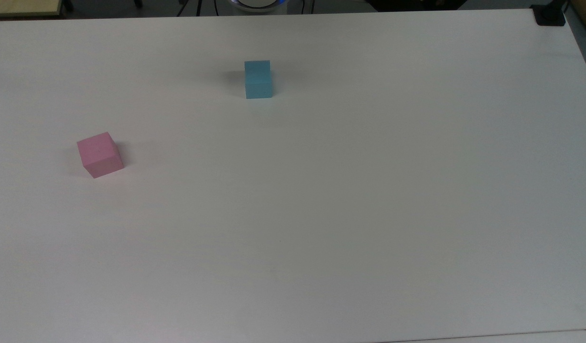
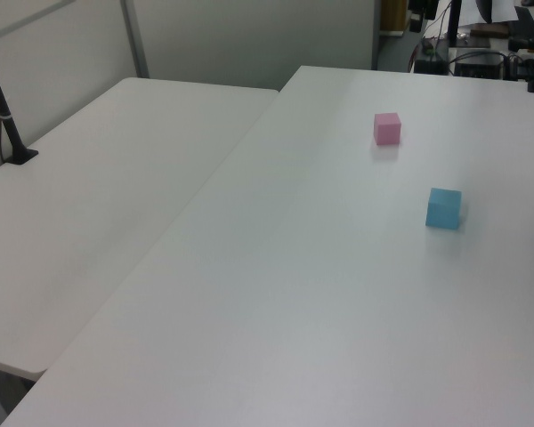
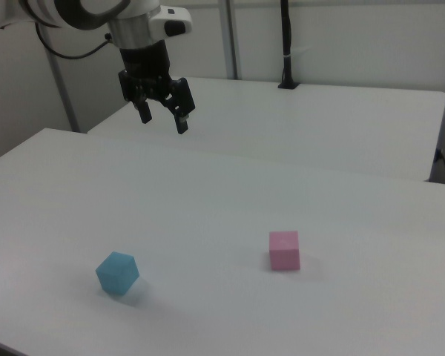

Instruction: Put blue cube on pink cube

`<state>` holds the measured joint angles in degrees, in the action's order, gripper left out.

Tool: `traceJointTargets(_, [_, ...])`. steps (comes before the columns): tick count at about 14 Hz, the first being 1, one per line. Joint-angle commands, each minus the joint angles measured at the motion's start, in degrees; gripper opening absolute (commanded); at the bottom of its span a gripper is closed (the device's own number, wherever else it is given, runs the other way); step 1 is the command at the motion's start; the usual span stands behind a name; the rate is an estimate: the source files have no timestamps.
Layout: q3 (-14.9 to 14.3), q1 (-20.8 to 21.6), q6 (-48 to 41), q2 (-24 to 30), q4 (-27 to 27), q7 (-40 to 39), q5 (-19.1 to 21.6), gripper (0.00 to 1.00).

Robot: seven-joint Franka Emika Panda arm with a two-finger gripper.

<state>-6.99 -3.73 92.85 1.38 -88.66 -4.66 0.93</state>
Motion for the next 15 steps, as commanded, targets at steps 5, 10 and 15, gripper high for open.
traceJointTargets(5, [-1.44,0.75,-3.02,1.52,-0.64,-4.47,-0.93,1.00])
traceJointTargets(10, [-2.24,0.75,-1.89,0.73,-0.90,-4.92,-1.81,1.00])
traceJointTargets(15, [-2.15,1.45,-1.27,0.56,-1.87,-4.92,-1.81,1.00])
